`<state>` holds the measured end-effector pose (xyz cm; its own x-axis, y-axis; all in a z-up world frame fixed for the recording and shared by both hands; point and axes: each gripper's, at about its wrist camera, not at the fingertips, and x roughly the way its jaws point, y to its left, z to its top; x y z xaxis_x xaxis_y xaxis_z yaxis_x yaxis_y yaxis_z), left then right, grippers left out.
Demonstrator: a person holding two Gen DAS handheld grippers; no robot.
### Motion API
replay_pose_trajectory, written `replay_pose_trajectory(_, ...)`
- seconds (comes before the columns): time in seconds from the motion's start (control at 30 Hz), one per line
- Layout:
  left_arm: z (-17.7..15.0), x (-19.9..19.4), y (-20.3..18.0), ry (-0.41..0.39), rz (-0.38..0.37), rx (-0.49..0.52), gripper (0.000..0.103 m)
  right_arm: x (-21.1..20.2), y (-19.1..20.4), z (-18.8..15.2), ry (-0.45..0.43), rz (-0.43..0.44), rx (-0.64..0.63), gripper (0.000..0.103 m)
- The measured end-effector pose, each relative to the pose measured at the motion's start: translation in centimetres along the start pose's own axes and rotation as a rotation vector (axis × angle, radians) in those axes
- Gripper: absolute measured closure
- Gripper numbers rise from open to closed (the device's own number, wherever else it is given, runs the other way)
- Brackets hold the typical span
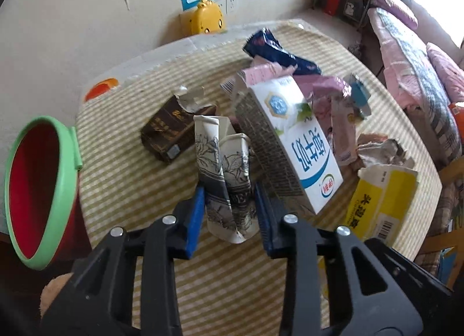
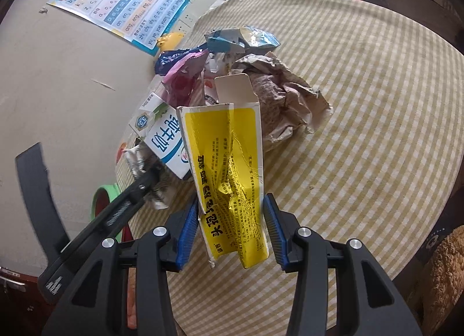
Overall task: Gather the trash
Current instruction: 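Lift the white wrapper and yellow box off the table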
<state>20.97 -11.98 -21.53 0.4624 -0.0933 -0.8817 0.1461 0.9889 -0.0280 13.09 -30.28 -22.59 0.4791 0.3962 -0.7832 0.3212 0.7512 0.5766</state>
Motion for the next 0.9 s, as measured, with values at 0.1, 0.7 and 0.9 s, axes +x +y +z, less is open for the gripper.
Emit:
replay_pose_trajectory(0.1, -0.8, -1.4, 0.6, -0.026, 0.008, 0.009, 0.071, -0.4, 1.0, 0.0, -0.008, 0.018, -0.020, 0.061)
replay_pose_trajectory(0.7, -3.5, -6.2, 3.2, -0.107, 0.058, 0.004, 0.070, -1.8, 4.3, -1.1, -0.025, 0.081, -0.103, 0.061)
replay_pose_trajectory(0.9, -3.9, -6.1, 4.4, -0.102, 0.086, -0.023, 0.070, -1.8, 5.9, -1.3, -0.028, 0.098, -0.149, 0.061)
